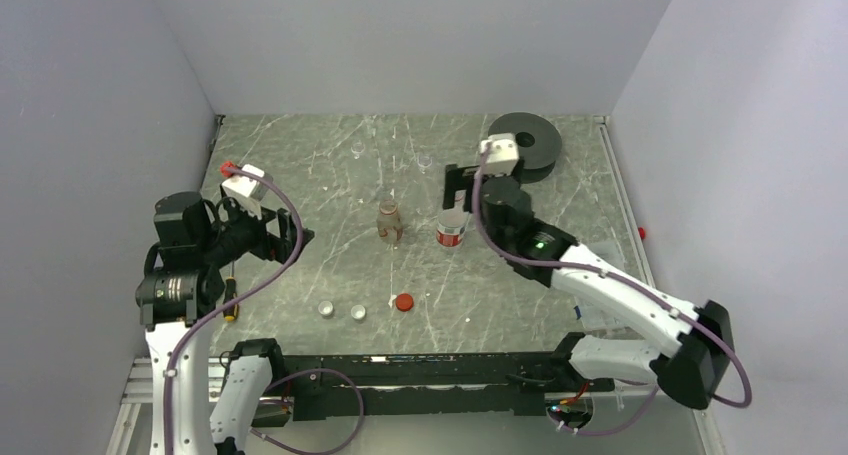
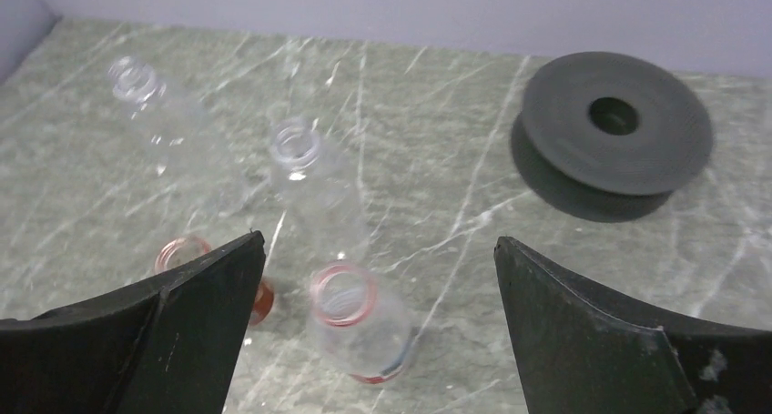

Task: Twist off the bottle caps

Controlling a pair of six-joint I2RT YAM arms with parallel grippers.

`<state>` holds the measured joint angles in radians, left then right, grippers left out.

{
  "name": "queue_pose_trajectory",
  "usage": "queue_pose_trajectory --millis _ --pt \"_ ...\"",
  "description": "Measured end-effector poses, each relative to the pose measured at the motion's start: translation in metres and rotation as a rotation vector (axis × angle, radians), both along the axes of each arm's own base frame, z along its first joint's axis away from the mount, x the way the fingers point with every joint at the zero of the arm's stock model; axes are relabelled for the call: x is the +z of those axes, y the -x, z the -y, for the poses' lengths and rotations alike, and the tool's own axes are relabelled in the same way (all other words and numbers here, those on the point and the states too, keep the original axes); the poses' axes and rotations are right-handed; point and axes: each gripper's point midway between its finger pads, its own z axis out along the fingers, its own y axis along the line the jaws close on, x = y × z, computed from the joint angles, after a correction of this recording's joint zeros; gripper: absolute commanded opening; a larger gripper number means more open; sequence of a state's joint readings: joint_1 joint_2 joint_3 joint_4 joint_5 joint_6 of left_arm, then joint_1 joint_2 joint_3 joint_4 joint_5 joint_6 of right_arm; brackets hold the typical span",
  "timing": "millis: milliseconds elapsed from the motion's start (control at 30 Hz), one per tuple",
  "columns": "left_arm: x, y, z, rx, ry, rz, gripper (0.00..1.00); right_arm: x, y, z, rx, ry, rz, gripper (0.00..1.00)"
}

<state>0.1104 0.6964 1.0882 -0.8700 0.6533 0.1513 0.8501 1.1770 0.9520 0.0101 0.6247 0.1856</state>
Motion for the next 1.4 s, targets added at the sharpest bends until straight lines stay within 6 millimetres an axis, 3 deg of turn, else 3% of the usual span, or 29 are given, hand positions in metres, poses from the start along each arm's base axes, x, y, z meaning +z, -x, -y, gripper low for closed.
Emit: queue_pose_trajectory --millis 100,200,367,433,567,633,733,967,1200,1400 --pt "-0.014 -0.016 -0.009 0.054 -0.008 -0.027 0.99 0.02 -0.003 0.032 -0.055 -0.055 0.022 1.0" --pt "-0.039 -0.035 -0.019 0.111 -0.02 -0.073 0.99 0.037 -0.008 0.076 -0.165 -0.117 0.048 1.0" --pt "-0.085 -0.056 -0.032 0.163 -0.05 -0.156 0.99 0.033 -0.02 0.145 -0.416 -0.148 0.074 1.0" --pt "-0.1 -0.062 -0.036 0.18 -0.061 -0.174 0.99 0.009 -0.024 0.165 -0.473 -0.091 0.085 1.0" --pt "-0.125 -0.075 -0.043 0.21 -0.081 -0.19 0.99 -0.072 -0.026 0.206 -0.618 0.137 -0.01 1.0" --pt "-0.137 -0.084 -0.048 0.235 -0.092 -0.185 0.99 -0.097 -0.027 0.223 -0.669 0.199 -0.067 1.0" --pt "-0.155 -0.097 -0.059 0.292 -0.106 -0.174 0.99 -0.119 -0.021 0.254 -0.757 0.226 -0.076 1.0" --pt "-0.189 -0.129 -0.09 0.42 -0.086 -0.156 0.99 -0.161 0.005 0.287 -0.863 0.166 -0.06 1.0" --pt "-0.229 -0.142 -0.097 0.448 -0.065 -0.117 0.99 -0.172 -0.01 0.288 -0.876 0.139 -0.031 1.0" --pt "-0.25 -0.146 -0.1 0.471 -0.051 -0.045 0.99 -0.176 -0.018 0.284 -0.847 0.113 0.001 1.0"
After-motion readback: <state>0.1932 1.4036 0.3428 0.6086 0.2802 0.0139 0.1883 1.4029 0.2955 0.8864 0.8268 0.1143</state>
